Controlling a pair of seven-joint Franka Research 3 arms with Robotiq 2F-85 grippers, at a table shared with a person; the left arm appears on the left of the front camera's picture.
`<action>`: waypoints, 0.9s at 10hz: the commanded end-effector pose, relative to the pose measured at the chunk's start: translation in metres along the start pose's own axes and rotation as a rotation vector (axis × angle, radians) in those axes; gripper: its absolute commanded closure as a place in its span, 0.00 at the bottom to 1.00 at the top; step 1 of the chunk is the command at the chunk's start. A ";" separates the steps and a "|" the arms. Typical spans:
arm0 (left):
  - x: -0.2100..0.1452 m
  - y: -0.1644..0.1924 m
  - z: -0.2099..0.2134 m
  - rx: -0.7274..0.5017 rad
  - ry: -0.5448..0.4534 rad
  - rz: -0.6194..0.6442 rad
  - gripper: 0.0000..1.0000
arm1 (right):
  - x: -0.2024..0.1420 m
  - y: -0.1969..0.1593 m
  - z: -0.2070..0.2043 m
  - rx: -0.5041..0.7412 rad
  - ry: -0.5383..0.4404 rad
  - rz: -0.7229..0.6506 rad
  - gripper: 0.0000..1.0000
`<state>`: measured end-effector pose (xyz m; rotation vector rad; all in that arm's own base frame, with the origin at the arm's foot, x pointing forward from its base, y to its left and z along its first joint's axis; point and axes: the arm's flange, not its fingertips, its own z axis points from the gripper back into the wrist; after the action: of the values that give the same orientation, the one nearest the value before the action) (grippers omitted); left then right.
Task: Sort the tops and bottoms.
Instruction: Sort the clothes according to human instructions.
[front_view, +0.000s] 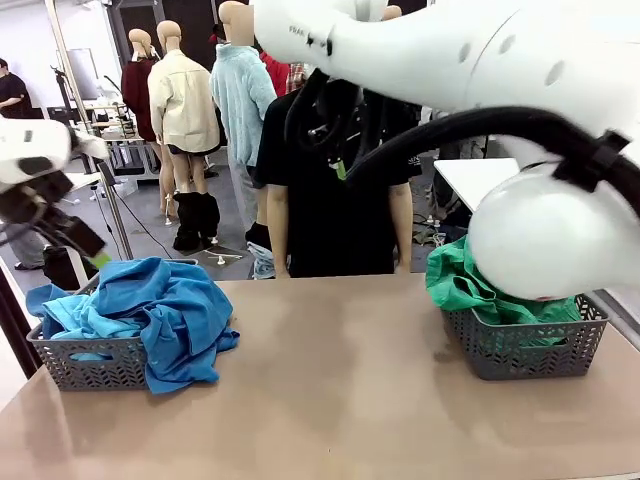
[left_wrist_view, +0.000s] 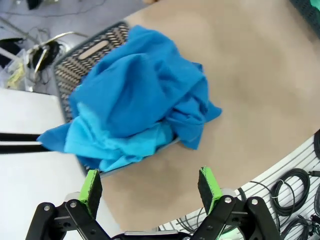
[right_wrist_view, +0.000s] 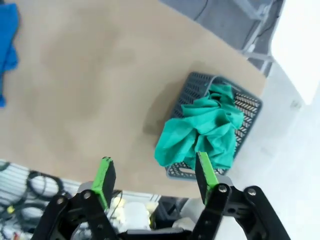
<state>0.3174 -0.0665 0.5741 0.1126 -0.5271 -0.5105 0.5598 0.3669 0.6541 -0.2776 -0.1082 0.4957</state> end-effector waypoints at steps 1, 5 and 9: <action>0.013 -0.023 -0.023 -0.063 0.005 -0.021 0.00 | -0.243 0.008 -0.157 -0.023 -0.030 0.015 0.20; 0.017 -0.035 -0.042 -0.086 0.038 -0.018 0.00 | -0.294 0.021 -0.204 -0.005 -0.220 -0.110 0.20; 0.015 -0.035 -0.045 -0.075 0.061 -0.044 0.00 | -0.067 0.007 -0.038 -0.011 -0.194 -0.094 0.20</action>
<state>0.3363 -0.1021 0.5361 0.0664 -0.4496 -0.5596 0.4813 0.3173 0.5992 -0.2165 -0.3654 0.4191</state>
